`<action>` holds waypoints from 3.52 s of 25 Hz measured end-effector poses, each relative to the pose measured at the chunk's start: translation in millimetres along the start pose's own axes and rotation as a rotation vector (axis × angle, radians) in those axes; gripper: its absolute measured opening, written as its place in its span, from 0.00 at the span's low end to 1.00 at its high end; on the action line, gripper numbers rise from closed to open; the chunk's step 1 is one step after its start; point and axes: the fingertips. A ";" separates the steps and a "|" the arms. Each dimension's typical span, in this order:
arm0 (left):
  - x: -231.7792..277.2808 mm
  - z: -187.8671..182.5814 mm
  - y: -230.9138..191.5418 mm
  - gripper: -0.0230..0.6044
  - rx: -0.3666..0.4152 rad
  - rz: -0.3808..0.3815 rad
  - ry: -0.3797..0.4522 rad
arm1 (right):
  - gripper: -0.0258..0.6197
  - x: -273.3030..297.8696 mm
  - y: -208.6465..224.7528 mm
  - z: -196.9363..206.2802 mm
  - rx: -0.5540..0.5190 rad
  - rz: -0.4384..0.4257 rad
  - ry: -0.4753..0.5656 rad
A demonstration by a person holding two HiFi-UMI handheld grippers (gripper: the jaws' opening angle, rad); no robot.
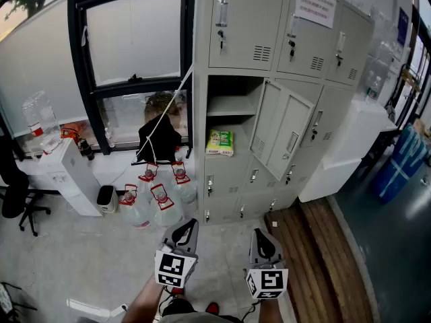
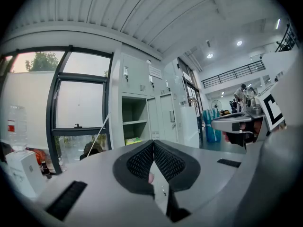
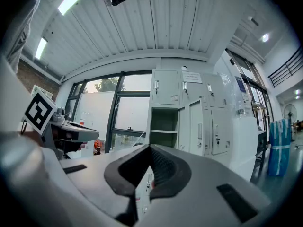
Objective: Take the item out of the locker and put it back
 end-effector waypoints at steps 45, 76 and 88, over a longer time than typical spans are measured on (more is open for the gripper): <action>252.8 20.4 -178.0 0.07 -0.096 -0.170 -0.075 | 0.06 350.8 11.7 43.3 -0.066 -0.275 -0.047; 256.4 78.5 -251.7 0.07 -0.186 -0.306 -0.194 | 0.56 489.5 -61.4 173.8 -1.049 -0.358 -0.072; 257.1 78.2 -256.1 0.07 -0.185 -0.310 -0.189 | 0.39 495.7 -55.0 174.2 -1.080 -0.321 -0.090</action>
Point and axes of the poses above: the fingertips, and each gripper's own axes: x forward along the fingers, y to its right, z out of its underside, and after that the axes turned 12 degrees about z, right-handed
